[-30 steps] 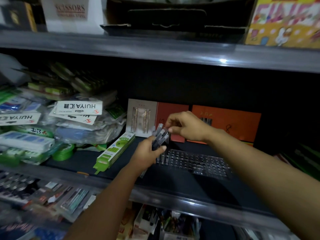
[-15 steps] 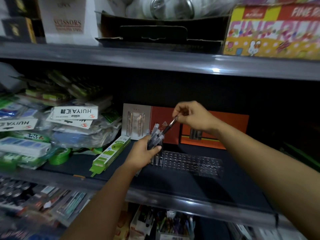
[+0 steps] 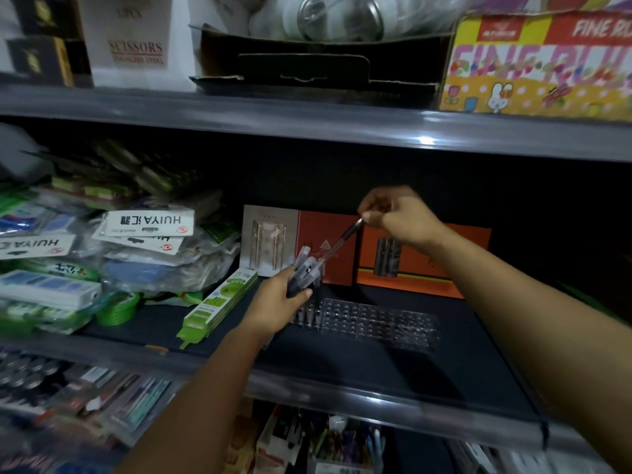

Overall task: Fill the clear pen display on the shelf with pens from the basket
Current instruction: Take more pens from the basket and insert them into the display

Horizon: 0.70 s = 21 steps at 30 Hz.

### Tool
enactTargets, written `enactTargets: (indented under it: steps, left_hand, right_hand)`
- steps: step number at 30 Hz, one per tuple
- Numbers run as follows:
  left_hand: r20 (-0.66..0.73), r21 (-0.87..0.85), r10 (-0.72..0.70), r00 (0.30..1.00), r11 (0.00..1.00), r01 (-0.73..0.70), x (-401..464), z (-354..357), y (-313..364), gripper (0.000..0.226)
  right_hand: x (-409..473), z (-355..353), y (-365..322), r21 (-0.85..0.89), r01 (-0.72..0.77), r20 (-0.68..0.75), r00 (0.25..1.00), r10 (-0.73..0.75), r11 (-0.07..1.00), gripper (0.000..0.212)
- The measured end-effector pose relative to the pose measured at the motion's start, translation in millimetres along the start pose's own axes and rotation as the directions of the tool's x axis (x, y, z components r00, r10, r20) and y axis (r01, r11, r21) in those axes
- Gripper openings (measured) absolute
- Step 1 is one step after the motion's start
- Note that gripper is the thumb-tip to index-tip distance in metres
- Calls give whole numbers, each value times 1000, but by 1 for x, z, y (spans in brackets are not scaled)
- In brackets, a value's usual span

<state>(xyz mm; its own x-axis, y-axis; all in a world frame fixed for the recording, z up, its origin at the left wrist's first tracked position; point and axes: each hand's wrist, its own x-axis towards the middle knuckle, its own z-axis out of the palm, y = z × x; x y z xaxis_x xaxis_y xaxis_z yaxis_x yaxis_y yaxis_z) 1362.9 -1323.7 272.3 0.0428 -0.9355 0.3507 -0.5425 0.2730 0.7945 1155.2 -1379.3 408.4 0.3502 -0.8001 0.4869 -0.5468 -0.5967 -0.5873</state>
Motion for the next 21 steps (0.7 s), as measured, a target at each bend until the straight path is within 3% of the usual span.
enactTargets:
  steps: [8, 21]
  left_hand:
    - [-20, 10, -38, 999, 999, 38, 5, 2, -8, 38]
    - [-7, -45, 28, 1000, 999, -28, 19, 12, -11, 24]
  right_hand:
    - [1, 17, 20, -344, 72, 59, 997, -55, 936, 11]
    - [12, 59, 44, -421, 168, 214, 973, -83, 892, 20]
